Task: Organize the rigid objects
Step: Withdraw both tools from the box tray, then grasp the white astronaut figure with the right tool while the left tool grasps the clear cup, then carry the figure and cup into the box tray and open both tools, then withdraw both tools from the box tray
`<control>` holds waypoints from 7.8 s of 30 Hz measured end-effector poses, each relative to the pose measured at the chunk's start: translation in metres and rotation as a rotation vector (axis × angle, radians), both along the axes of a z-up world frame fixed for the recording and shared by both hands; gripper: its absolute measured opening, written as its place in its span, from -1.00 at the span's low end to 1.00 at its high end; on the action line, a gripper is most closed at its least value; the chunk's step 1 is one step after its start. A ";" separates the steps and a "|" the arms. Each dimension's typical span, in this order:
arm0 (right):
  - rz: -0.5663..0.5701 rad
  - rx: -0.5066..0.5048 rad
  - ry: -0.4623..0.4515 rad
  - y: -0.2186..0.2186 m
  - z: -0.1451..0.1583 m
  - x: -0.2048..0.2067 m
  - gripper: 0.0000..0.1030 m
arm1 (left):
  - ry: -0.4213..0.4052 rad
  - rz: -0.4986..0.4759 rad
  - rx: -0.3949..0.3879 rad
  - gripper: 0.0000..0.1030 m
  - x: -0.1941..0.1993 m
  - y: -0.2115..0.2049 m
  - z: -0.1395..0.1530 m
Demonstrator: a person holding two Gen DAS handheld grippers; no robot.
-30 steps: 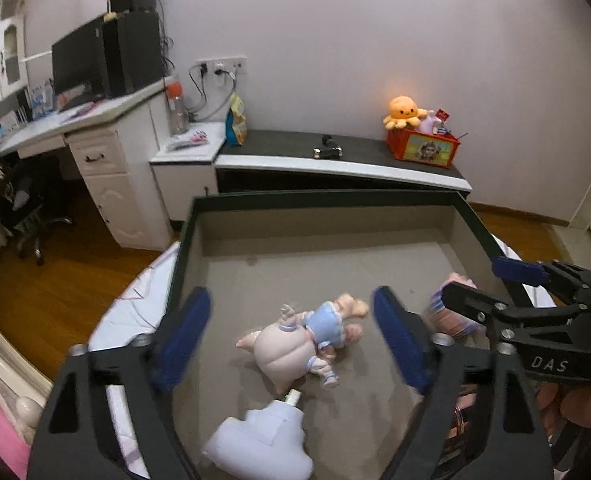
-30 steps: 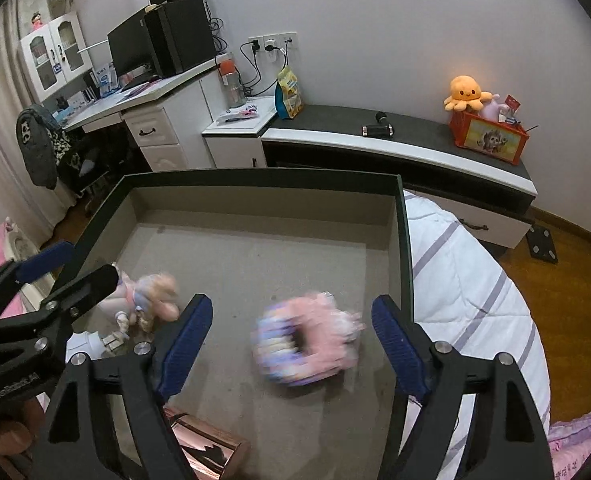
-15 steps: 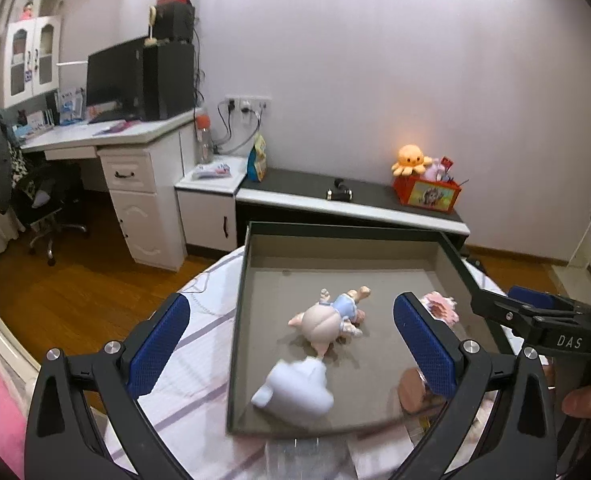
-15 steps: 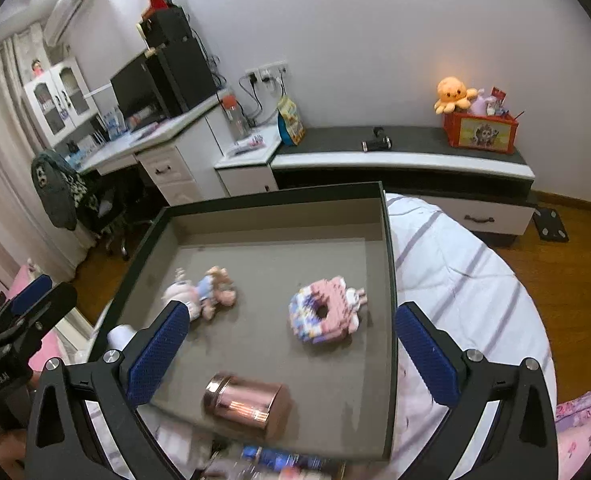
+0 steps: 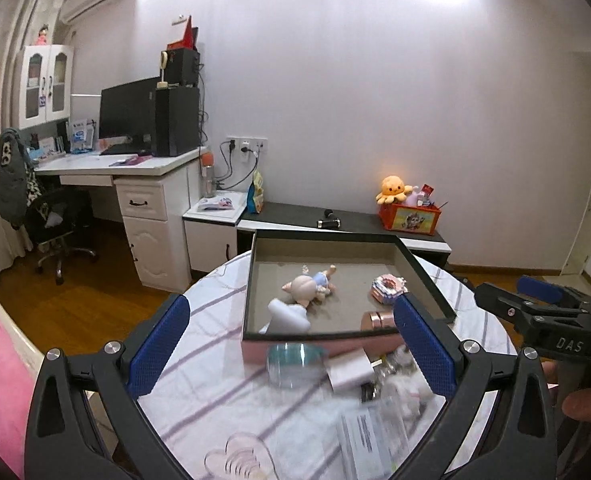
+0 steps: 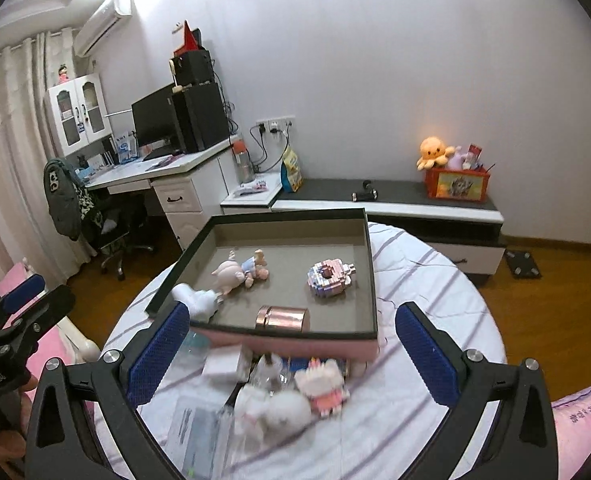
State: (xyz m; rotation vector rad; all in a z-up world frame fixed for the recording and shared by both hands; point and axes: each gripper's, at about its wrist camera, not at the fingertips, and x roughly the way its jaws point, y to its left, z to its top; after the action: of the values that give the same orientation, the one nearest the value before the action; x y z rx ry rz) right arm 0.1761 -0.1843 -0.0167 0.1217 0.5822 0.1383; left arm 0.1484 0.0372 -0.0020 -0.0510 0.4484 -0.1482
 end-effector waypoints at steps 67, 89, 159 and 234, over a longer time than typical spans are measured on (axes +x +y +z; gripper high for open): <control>-0.074 -0.053 -0.050 0.007 -0.017 -0.086 1.00 | 0.016 0.069 0.008 1.00 -0.066 -0.009 -0.037; -0.053 -0.089 0.146 -0.009 -0.084 -0.043 1.00 | 0.171 0.066 0.034 1.00 -0.026 -0.003 -0.096; 0.117 -0.026 0.157 0.011 -0.091 -0.004 0.39 | 0.255 -0.021 -0.022 0.44 0.059 -0.010 -0.107; 0.101 0.115 0.008 -0.008 -0.004 0.023 1.00 | 0.057 -0.138 -0.086 1.00 0.015 0.010 0.024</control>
State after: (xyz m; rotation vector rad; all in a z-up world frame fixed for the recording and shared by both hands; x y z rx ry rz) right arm 0.1989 -0.1927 -0.0205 0.2050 0.5884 0.2693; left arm 0.1637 0.0468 0.0216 -0.1094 0.5028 -0.3027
